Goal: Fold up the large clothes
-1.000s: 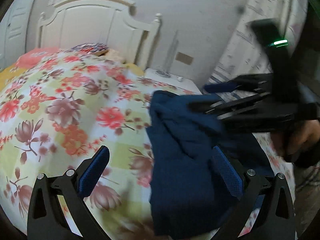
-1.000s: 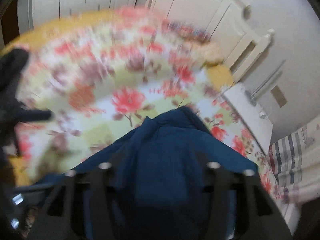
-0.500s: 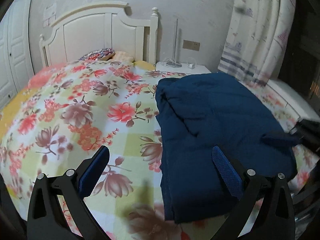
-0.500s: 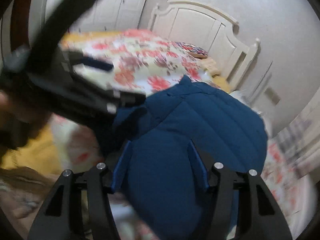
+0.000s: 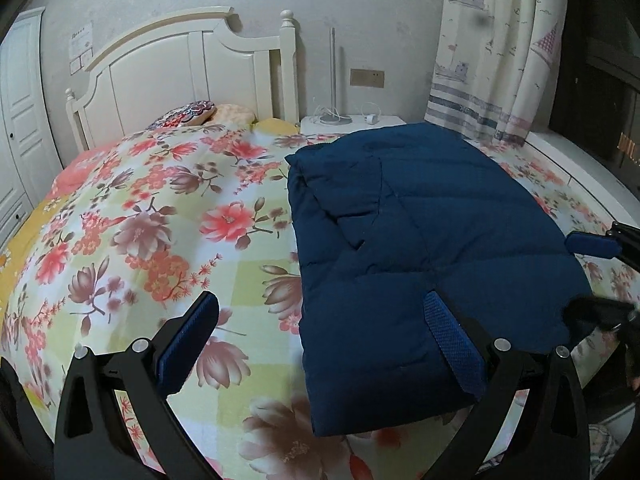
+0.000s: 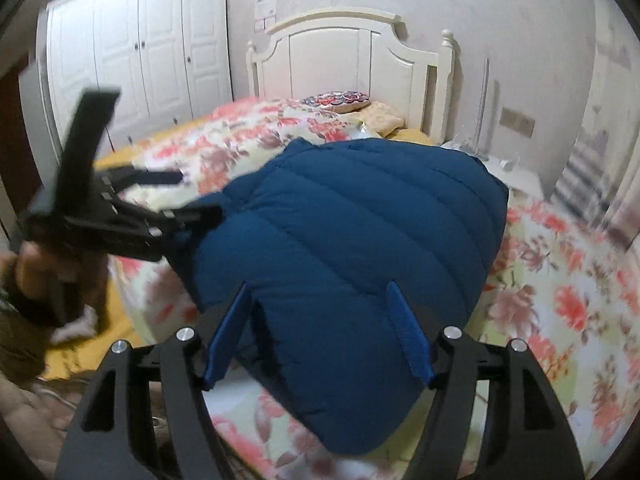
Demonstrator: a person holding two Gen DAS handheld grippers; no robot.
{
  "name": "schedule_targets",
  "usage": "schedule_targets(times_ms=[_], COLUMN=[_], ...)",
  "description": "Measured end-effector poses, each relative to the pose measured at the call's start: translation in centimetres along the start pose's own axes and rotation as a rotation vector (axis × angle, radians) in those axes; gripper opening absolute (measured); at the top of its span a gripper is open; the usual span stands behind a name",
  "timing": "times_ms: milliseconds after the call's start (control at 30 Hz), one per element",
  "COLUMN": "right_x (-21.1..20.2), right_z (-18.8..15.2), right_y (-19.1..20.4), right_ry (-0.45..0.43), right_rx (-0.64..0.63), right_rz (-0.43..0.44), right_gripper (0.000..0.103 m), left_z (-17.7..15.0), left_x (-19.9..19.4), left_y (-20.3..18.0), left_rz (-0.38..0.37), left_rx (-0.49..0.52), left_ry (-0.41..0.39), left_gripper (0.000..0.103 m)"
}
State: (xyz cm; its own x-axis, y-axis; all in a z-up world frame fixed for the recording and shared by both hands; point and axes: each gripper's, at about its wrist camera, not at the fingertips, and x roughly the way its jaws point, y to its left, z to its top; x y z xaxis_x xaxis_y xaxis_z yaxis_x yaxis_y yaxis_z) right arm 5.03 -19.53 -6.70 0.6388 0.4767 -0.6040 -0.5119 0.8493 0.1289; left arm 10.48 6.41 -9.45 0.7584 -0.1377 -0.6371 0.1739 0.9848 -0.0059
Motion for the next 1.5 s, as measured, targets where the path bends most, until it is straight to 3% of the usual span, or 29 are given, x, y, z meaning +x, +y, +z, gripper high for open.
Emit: schedule_targets(times_ms=[100, 200, 300, 400, 500, 767, 1033, 1067, 1167, 1233, 1367, 1500], right_x=[-0.9, -1.1, 0.7, 2.9, 5.6, 7.0, 6.5, 6.1, 4.9, 4.3, 3.8, 3.9], right_z=[-0.1, -1.3, -2.4, -3.1, -3.6, -3.8, -3.7, -3.5, -2.7, -2.3, 0.2, 2.9], right_y=[-3.4, -8.4, -11.4, -12.1, -11.9, -12.1, -11.6, -11.1, -10.0, -9.9, -11.8, -16.0], right_ry=[-0.054, -0.079, -0.037, 0.043, 0.124, 0.146, 0.104, 0.09, 0.057, 0.027, -0.022, -0.072], right_rx=[0.153, 0.434, 0.622, 0.681, 0.689, 0.71, 0.661, 0.645, 0.558, 0.515, 0.447, 0.456], right_rz=[0.015, 0.095, 0.201, 0.251, 0.294, 0.374, 0.357, 0.338, 0.254, 0.21, 0.137, 0.079], right_gripper=[0.088, 0.099, 0.1, 0.1, 0.1, 0.101, 0.1, 0.094, 0.078, 0.072, 0.062, 0.06], left_z=[0.0, 0.5, 1.0, 1.2, 1.1, 0.0, -0.4, -0.3, -0.1, 0.1, 2.7, 8.0], left_x=[-0.2, 0.8, 3.4, 6.5, 9.1, 12.0, 12.2, 12.2, 11.9, 11.6, 11.9, 13.7], left_y=[0.1, 1.8, 3.8, 5.5, 6.2, 6.6, 5.8, 5.5, 5.2, 4.9, 3.3, 0.8], left_rz=[-0.018, -0.295, -0.409, -0.467, -0.584, -0.77, -0.84, -0.864, -0.875, -0.875, -0.851, -0.823], left_rx=[-0.019, -0.173, -0.325, -0.411, -0.472, -0.503, -0.444, -0.447, -0.447, -0.449, -0.411, -0.364], left_ry=[-0.001, 0.075, 0.184, 0.27, 0.348, 0.437, 0.427, 0.42, 0.379, 0.337, 0.256, 0.182], left_gripper=[0.099, 0.099, 0.099, 0.099, 0.099, 0.099, 0.095, 0.088, 0.084, 0.079, 0.071, 0.067])
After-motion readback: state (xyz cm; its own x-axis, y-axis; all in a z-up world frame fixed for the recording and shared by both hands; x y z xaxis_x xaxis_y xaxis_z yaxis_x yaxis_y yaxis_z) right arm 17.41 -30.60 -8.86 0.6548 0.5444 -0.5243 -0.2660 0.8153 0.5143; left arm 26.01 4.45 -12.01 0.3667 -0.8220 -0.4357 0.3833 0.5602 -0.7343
